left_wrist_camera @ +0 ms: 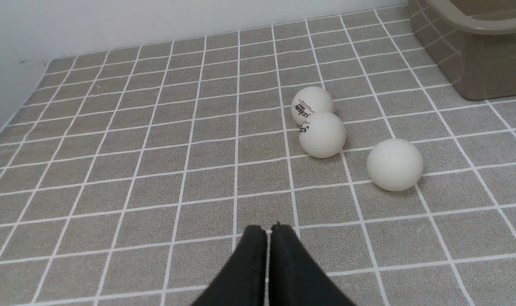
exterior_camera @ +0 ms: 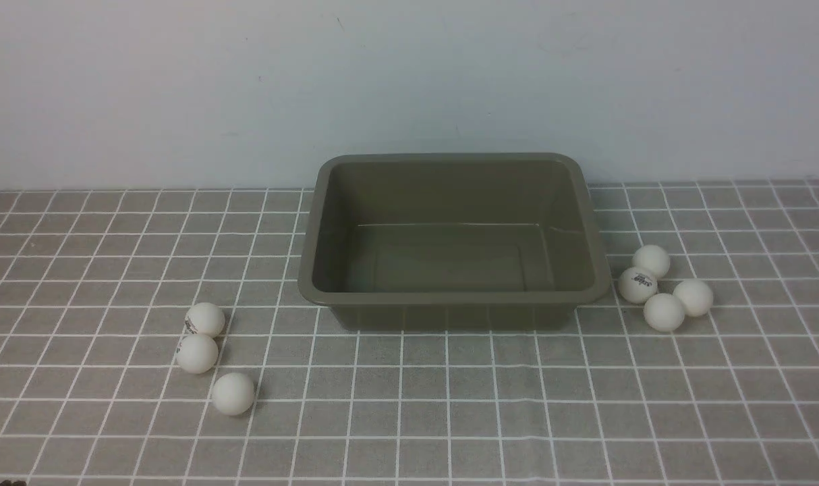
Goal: Put the table tennis balls into the box on the grey coffee tablecloth.
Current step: 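Reach for and grasp a ping pong ball on the table beside the basket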
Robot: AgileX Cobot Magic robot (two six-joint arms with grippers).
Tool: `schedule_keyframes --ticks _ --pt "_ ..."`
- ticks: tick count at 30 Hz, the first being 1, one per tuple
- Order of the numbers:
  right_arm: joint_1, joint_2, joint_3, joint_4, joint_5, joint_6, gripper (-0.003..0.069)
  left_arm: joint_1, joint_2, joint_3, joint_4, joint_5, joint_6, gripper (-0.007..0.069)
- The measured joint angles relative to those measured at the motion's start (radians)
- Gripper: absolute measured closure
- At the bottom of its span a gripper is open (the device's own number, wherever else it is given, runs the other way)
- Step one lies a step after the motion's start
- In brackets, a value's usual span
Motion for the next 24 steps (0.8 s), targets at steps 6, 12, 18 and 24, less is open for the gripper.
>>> schedule_keyframes --ticks 6,12,18,24 --pt "0.0 0.0 0.0 0.0 0.0 0.0 0.0673 0.0 0.0 0.0 0.0 0.0 0.0 0.0629" --pt "0.0 0.0 0.0 0.0 0.0 0.0 0.0673 0.0 0.0 0.0 0.0 0.0 0.0 0.0629" --pt "0.0 0.0 0.0 0.0 0.0 0.0 0.0673 0.0 0.0 0.0 0.0 0.0 0.0 0.0629" --pt "0.0 0.0 0.0 0.0 0.0 0.0 0.0673 0.0 0.0 0.001 0.018 -0.009 0.005 0.0629"
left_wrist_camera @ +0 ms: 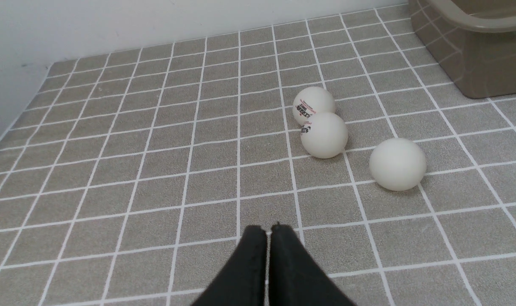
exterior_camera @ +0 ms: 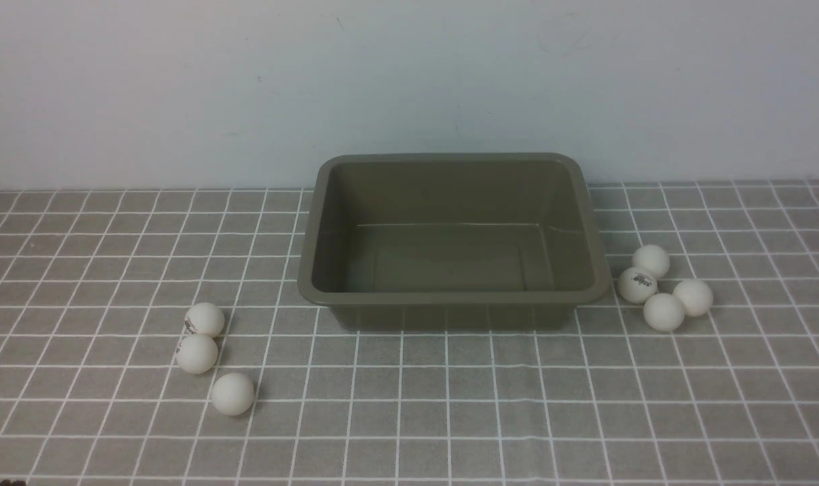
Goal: Put the table tennis balls into the box on the grey coffee tablecloth.
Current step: 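Reach for and grasp a ping pong ball on the table beside the basket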
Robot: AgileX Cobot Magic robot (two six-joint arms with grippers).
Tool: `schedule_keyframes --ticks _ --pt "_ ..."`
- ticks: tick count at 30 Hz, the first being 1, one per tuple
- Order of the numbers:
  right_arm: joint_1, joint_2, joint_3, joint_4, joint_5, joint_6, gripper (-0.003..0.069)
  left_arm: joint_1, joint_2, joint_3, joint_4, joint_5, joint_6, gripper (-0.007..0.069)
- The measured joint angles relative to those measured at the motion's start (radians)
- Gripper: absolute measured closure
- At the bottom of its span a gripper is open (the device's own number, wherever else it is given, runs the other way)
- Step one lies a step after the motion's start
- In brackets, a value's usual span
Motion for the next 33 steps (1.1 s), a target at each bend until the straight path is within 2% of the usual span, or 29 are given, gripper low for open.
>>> schedule_keyframes --ticks 2,5,11,12,13,14,16,18,20,21,25,26,28,33 --pt "0.0 0.0 0.0 0.0 0.0 0.0 0.0673 0.0 0.0 0.001 -0.002 -0.019 -0.005 0.0629" --pt "0.0 0.0 0.0 0.0 0.0 0.0 0.0673 0.0 0.0 0.002 -0.07 -0.123 -0.073 0.0629" --pt "0.0 0.0 0.0 0.032 -0.007 0.018 0.0673 0.0 0.0 0.003 -0.278 -0.338 -0.27 0.0629" --pt "0.0 0.0 0.001 0.057 -0.026 0.041 0.0673 0.0 0.0 0.003 -0.297 -0.355 -0.279 0.0629" --pt "0.0 0.0 0.006 0.139 -0.059 0.08 0.0673 0.0 0.0 0.003 -0.319 -0.375 -0.295 0.0629" --pt "0.0 0.0 0.006 0.153 -0.072 0.088 0.0673 0.0 0.0 0.003 -0.321 -0.375 -0.295 0.0629" --pt "0.0 0.0 0.006 0.365 -0.182 0.2 0.0673 0.0 0.0 0.003 -0.335 -0.4 -0.306 0.0629" --pt "0.0 0.0 0.006 0.493 -0.258 0.247 0.0673 0.0 0.0 0.003 -0.34 -0.41 -0.309 0.0629" --pt "0.0 0.0 0.006 0.537 -0.293 0.259 0.0673 0.0 0.0 0.003 -0.344 -0.428 -0.31 0.0629" --pt "0.0 0.0 0.006 0.583 -0.332 0.264 0.0673 0.0 0.0 0.005 -0.348 -0.489 -0.31 0.0629" --pt "0.0 0.0 0.006 0.609 -0.383 0.273 0.0673 0.0 0.0 -0.013 -0.342 -0.613 -0.31 0.0629" --pt "0.0 0.0 0.004 0.61 -0.398 0.277 0.0673 0.0 0.001 -0.045 -0.328 -0.606 -0.31 0.0629" --pt "0.006 0.008 -0.082 0.587 -0.355 0.257 0.0673 0.0 0.052 -0.184 -0.263 -0.462 -0.31 0.0629" --pt "0.016 0.197 -0.382 0.465 -0.148 0.145 0.0673 0.0 0.337 -0.481 -0.19 0.081 -0.291 0.0629"
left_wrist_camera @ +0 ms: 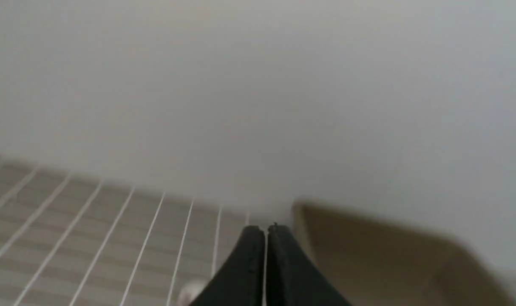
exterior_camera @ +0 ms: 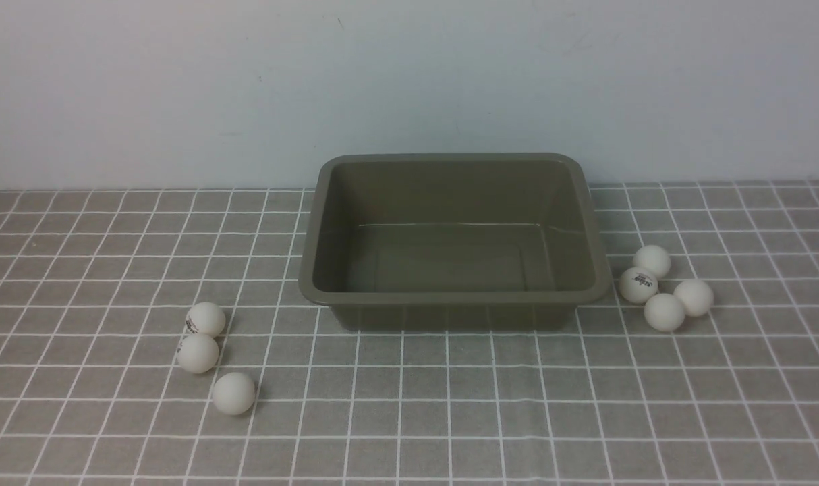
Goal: Put the table tennis balls into the box on the grey coffee tablecloth.
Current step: 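Reach for and grasp a ping pong ball on the table beside the basket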
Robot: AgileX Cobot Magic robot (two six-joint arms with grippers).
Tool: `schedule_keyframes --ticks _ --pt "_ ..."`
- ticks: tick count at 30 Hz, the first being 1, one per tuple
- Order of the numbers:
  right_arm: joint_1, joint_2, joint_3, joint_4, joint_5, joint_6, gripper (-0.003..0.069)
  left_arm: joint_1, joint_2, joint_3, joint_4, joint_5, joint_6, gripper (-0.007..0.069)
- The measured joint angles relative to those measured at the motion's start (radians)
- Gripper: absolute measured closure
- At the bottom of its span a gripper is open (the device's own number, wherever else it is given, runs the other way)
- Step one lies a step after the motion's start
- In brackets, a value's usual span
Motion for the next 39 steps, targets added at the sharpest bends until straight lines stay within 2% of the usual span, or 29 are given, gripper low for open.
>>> schedule_keyframes --ticks 2,3,6,8,9,10,12,19,22,24,25,27,30,33,37,39 --pt "0.001 0.152 -0.153 -0.056 0.162 -0.064 0.0673 0.0 0.193 -0.121 -0.004 0.261 0.035 0.0629" --pt "0.001 0.183 -0.182 -0.059 0.178 -0.069 0.0673 0.0 0.21 -0.13 -0.007 0.281 0.044 0.0629" --pt "0.001 0.429 -0.38 -0.096 0.444 -0.17 0.0673 0.0 0.448 -0.227 -0.041 0.491 0.136 0.0629" --pt "0.001 0.581 -0.486 -0.099 0.595 -0.236 0.0673 0.0 0.628 -0.263 -0.09 0.535 0.239 0.0629" --pt "0.001 0.581 -0.486 -0.099 0.607 -0.24 0.0673 0.0 0.628 -0.266 -0.094 0.535 0.247 0.0629" --pt "0.001 0.663 -0.533 -0.099 0.695 -0.276 0.0673 -0.001 0.715 -0.281 -0.121 0.536 0.311 0.0629" --pt "0.001 0.743 -0.562 -0.092 0.772 -0.298 0.0673 -0.025 0.848 -0.314 -0.135 0.531 0.379 0.0629" --pt "0.002 0.797 -0.564 -0.087 0.808 -0.309 0.0673 -0.135 1.114 -0.459 -0.105 0.5 0.432 0.0627" --pt "0.002 0.797 -0.565 -0.086 0.807 -0.309 0.0673 -0.157 1.202 -0.515 -0.097 0.462 0.436 0.0592" --pt "0.002 0.797 -0.565 -0.086 0.807 -0.309 0.0673 -0.165 1.249 -0.536 -0.085 0.424 0.437 0.0523" --pt "0.002 0.797 -0.565 -0.086 0.807 -0.309 0.0673 -0.165 1.253 -0.537 -0.084 0.42 0.437 0.0515" --pt "0.002 0.797 -0.565 -0.086 0.807 -0.309 0.0673 -0.169 1.287 -0.544 -0.082 0.375 0.438 0.044" --pt "0.002 0.797 -0.565 -0.086 0.806 -0.309 0.0673 -0.17 1.34 -0.546 -0.082 0.304 0.438 0.0271" --pt "0.002 0.797 -0.565 -0.086 0.794 -0.309 0.0673 -0.17 1.392 -0.546 -0.082 0.245 0.437 0.0182" --pt "0.002 0.797 -0.565 -0.086 0.783 -0.315 0.0673 -0.17 1.458 -0.546 -0.085 0.184 0.428 0.0181" --pt "0.002 0.797 -0.565 -0.087 0.779 -0.331 0.0673 -0.17 1.483 -0.546 -0.087 0.179 0.428 0.0253"
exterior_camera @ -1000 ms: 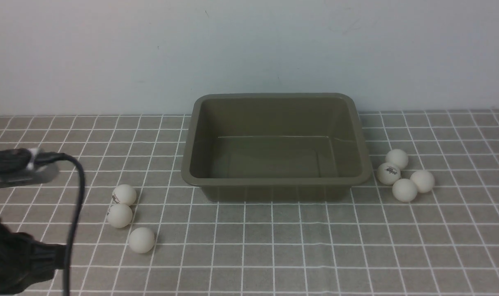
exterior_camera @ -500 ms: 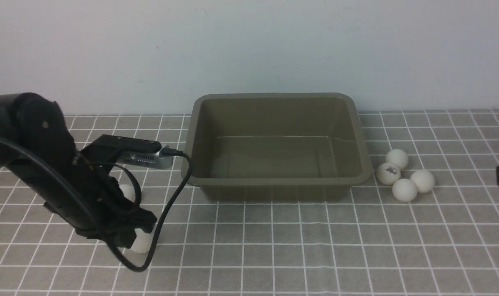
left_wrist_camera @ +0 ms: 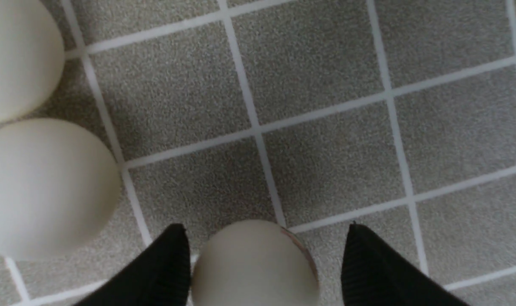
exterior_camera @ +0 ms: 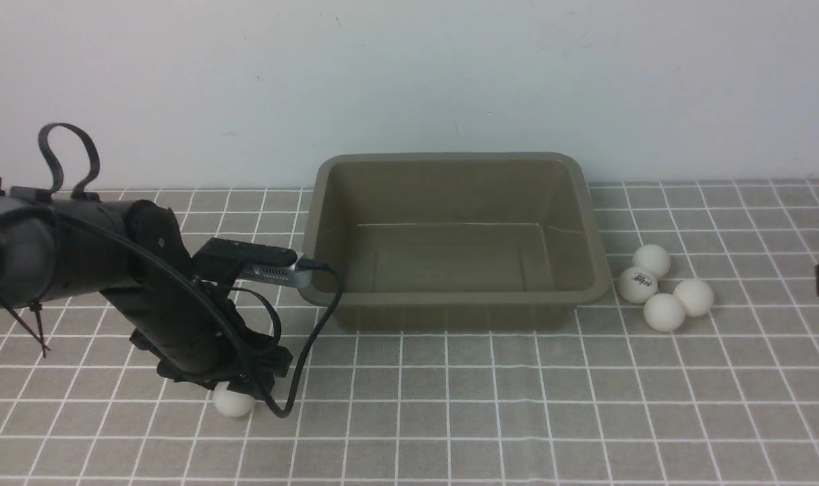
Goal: Put the table tennis balls into the box on the grey coffee tablecloth.
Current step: 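Reach for and grasp a ping pong ball on the table beside the basket, then drop the ball into the bin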
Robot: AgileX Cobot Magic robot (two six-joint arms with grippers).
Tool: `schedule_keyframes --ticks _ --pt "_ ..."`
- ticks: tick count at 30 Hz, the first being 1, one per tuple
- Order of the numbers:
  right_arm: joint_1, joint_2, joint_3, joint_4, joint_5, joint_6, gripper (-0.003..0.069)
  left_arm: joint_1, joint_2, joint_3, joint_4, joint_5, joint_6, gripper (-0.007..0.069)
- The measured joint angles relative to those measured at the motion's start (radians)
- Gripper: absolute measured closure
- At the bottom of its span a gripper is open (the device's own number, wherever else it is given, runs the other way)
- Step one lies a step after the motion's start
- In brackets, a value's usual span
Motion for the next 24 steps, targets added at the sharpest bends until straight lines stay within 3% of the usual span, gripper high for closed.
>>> schedule_keyframes --ticks 1,5,13,19,21,24 --pt "0.0 0.0 0.0 -0.002 -0.002 -0.005 0.0673 0.0 0.005 -0.005 -0.004 0.006 0.0 0.0283" --pt "0.0 0.0 -0.003 -0.055 -0.003 0.022 0.0673 0.0 -0.001 -0.05 -0.016 0.09 0.0 0.0279" --pt "-0.005 0.133 -0.014 -0.316 -0.009 0.259 0.0673 -0.076 -0.092 -0.359 -0.067 0.248 0.005 0.0279" --pt "-0.009 0.329 -0.079 -0.298 -0.102 0.286 0.0654 -0.155 -0.003 -0.522 -0.069 0.224 0.009 0.0279" --pt "-0.009 0.404 -0.126 -0.268 -0.124 0.26 0.0616 -0.172 0.049 -0.56 -0.069 0.215 0.01 0.0279" --pt "-0.009 0.587 -0.227 -0.212 -0.143 0.224 0.0491 -0.181 0.159 -0.632 -0.07 0.227 -0.003 0.0278"
